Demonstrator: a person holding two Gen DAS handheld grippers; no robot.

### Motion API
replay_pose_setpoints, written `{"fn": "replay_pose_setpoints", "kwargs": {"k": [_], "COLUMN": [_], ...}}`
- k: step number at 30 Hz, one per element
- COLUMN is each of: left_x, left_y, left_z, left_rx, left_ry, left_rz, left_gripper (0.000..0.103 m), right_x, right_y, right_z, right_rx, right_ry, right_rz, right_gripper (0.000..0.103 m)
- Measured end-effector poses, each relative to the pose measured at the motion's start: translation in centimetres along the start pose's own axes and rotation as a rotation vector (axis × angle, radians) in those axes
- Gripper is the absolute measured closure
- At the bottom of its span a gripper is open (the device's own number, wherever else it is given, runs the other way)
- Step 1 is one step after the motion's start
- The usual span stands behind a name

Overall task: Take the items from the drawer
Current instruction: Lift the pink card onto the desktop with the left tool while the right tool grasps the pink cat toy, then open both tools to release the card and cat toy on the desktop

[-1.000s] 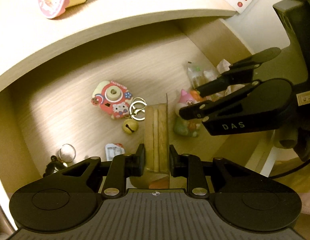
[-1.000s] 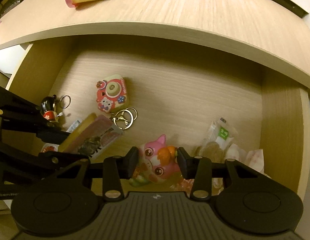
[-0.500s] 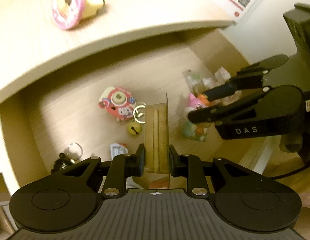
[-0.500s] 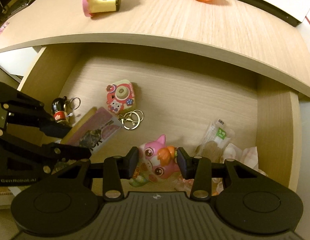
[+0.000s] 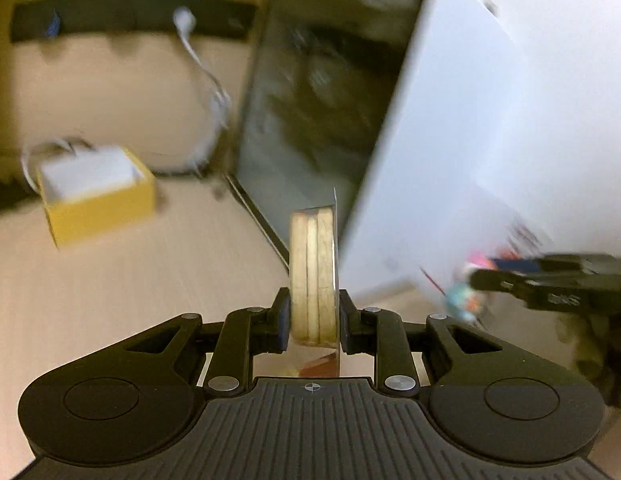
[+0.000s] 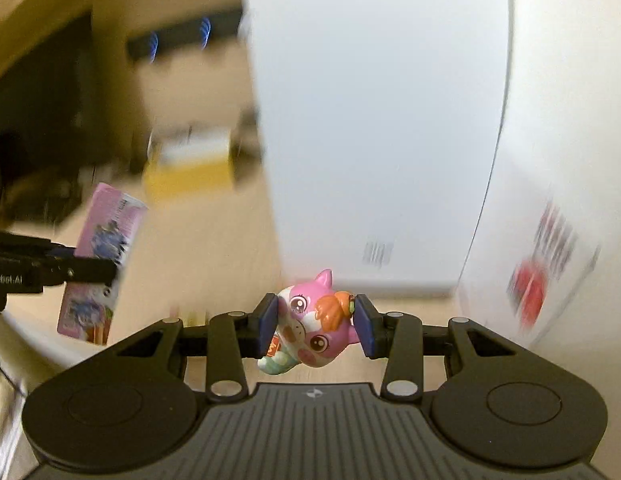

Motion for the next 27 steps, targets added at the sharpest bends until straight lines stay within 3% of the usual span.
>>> {"fn": "replay_pose_setpoints", "kwargs": {"k": [2, 5, 9, 13, 17, 21, 27], "left_x": [0.8, 0.1, -2.7, -4.7, -5.8, -6.6, -6.4], "left_y": [-1.0, -2.2, -3.6, -4.4, -4.4, -4.0, -3.9], "left_z": [1.9, 5.9, 10.9, 13.8, 14.9, 16.0, 16.1], "left_rx": [0.043, 0.103, 0.109, 0.111, 0.099, 0.068, 0.055], "left_ry": [-0.006, -0.069, -0.188, -0.251, -0.274, -0.285, -0.235], "left_rz": [-0.016, -0.027, -0.045, -0.051, -0.066, -0.075, -0.080], "left_gripper": [0.077, 0.077, 0.077, 0.076, 0.076, 0.076, 0.075], "right_x": [1.5, 2.2, 0.8, -1.3, -2.8, -3.0, -3.0], "right_y": [0.4, 1.3, 3.1, 5.0, 5.8, 6.7, 7.1], "right_z": [0.5, 2.9, 7.1, 11.4, 14.0, 15.2, 16.2], "right_rx": [-0.029, -0.073, -0.121, -0.165, -0.168, -0.174, -0.182], "right_ry": [0.041, 0.037, -0.048, -0.155, -0.223, -0.216, -0.217], "right_rz": [-0.004, 0.008, 0.058, 0.081, 0.107, 0.116, 0.121], "right_gripper": [0.063, 0.062, 0.063, 0.063, 0.062, 0.062, 0.061]}}
Point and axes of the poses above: each gripper's, at about its wrist camera, not at the fingertips, and z roughly the way its jaws point, y to its right, x to its top, the point moved 3 cm from there along z, roughly the way its jaws point, and after that the axes turned 5 degrees about x, right-handed, at the moved point
